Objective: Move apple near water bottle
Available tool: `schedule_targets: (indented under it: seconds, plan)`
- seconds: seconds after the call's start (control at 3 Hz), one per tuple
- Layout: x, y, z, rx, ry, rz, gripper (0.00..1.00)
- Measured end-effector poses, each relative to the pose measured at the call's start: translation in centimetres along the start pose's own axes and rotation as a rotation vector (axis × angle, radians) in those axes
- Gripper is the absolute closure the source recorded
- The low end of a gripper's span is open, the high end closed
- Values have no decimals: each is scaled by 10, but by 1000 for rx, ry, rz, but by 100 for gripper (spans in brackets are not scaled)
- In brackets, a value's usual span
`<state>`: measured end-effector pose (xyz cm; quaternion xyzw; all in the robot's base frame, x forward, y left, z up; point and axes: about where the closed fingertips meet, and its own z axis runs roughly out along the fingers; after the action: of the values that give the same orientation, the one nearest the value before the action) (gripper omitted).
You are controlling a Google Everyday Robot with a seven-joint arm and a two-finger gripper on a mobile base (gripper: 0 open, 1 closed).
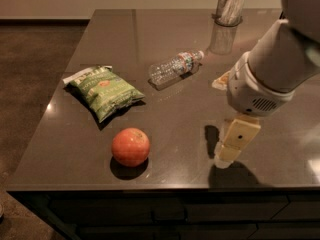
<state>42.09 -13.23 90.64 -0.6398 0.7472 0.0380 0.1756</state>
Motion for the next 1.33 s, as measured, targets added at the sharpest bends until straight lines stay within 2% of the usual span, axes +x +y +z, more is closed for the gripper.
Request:
schedule_targets:
  seconds: [0.33,0.67,1.0,1.33]
  plan:
    - [-15,10,34,-33,-7,-28,0]
    - [-31,29,64,-84,-17,-53,0]
    - [-78,55,90,-149,-56,-121,0]
    - [-112,64,98,-179,-87,-171,0]
